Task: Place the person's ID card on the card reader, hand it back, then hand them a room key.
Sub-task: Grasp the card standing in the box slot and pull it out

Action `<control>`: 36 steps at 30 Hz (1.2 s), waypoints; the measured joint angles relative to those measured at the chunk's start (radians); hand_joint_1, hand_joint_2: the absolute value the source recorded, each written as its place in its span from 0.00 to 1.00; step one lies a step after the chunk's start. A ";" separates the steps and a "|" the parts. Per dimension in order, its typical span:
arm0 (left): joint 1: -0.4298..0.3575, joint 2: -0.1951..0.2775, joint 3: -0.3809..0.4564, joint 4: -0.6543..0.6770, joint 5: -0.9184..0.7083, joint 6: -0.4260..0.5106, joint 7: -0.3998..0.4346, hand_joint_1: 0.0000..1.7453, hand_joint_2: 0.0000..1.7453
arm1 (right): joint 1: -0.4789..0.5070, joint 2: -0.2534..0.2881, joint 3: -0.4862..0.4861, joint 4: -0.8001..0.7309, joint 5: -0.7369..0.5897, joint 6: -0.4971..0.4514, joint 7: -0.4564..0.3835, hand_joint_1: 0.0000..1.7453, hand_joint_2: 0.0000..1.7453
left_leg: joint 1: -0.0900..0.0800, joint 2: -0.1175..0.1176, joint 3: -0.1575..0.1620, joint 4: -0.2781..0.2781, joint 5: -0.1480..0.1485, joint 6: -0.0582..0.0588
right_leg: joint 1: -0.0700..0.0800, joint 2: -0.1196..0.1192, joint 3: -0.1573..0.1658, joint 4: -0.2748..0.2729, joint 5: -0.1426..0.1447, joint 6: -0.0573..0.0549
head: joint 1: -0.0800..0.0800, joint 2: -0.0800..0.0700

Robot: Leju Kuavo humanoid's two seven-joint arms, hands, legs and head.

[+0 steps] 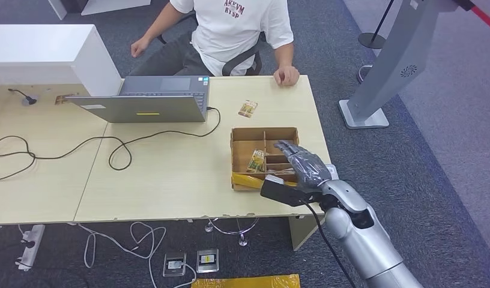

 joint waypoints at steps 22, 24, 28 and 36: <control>0.000 0.011 0.000 0.004 -0.001 -0.005 -0.004 0.00 1.00 | -0.010 -0.015 0.022 0.008 0.000 0.003 0.024 0.00 1.00 | 0.000 0.000 0.000 0.000 0.000 0.000 | 0.000 0.000 0.000 0.000 0.000 0.000 | 0.000 0.000; 0.000 0.011 0.000 0.004 -0.001 -0.006 -0.004 0.00 1.00 | -0.016 -0.014 0.025 0.011 0.000 0.003 0.020 0.00 1.00 | 0.000 0.000 0.000 0.000 0.000 0.000 | 0.000 0.000 0.000 0.000 0.000 0.000 | 0.000 0.000; 0.000 0.011 0.000 0.004 -0.004 -0.006 -0.007 0.00 1.00 | -0.025 -0.012 0.030 0.014 0.000 0.003 0.017 0.02 1.00 | 0.000 0.000 0.000 0.000 0.000 0.000 | 0.000 0.000 0.000 0.000 0.000 0.000 | 0.000 0.000; -0.003 0.012 0.000 0.004 -0.017 -0.008 -0.012 0.00 1.00 | -0.034 -0.012 0.041 0.025 -0.006 0.004 0.021 0.84 1.00 | 0.000 0.000 0.000 0.000 0.000 0.000 | 0.000 0.000 0.000 0.000 0.000 0.000 | 0.000 0.000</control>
